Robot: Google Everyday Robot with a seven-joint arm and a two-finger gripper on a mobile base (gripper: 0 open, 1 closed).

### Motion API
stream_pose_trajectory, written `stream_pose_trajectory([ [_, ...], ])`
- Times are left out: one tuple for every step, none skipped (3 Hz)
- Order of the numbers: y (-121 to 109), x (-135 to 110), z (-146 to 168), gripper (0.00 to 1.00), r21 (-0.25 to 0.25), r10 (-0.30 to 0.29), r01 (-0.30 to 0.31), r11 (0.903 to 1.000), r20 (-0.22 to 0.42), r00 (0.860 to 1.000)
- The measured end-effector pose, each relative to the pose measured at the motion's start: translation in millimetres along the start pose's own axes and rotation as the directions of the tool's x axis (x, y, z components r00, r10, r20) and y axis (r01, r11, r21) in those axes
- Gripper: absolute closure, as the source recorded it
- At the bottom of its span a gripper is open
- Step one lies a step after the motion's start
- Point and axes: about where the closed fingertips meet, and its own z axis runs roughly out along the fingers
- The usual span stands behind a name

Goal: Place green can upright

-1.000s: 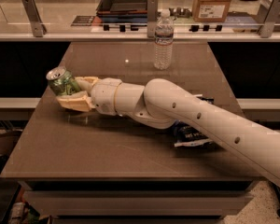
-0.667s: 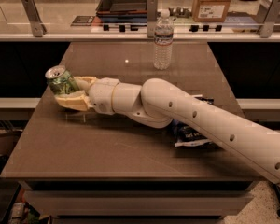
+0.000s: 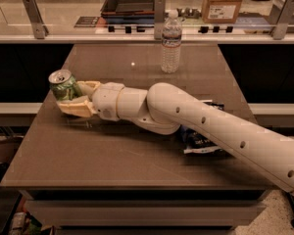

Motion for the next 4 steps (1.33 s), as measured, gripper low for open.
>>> stream_pose_trajectory([
  [1.6,-0.7,1.4,0.36,-0.003,-0.001,0.001,1.0000,0.001,1.000],
  [3.2,-1.3,2.9,0.13,-0.007,-0.002,0.002,1.0000,0.001,1.000],
  [4.6,-1.9,4.1,0.00,-0.010,-0.002,0.002,0.9999,0.002,1.000],
  [4.7,-2.0,4.1,0.00,-0.010,-0.002,0.002,0.9999,0.002,1.000],
])
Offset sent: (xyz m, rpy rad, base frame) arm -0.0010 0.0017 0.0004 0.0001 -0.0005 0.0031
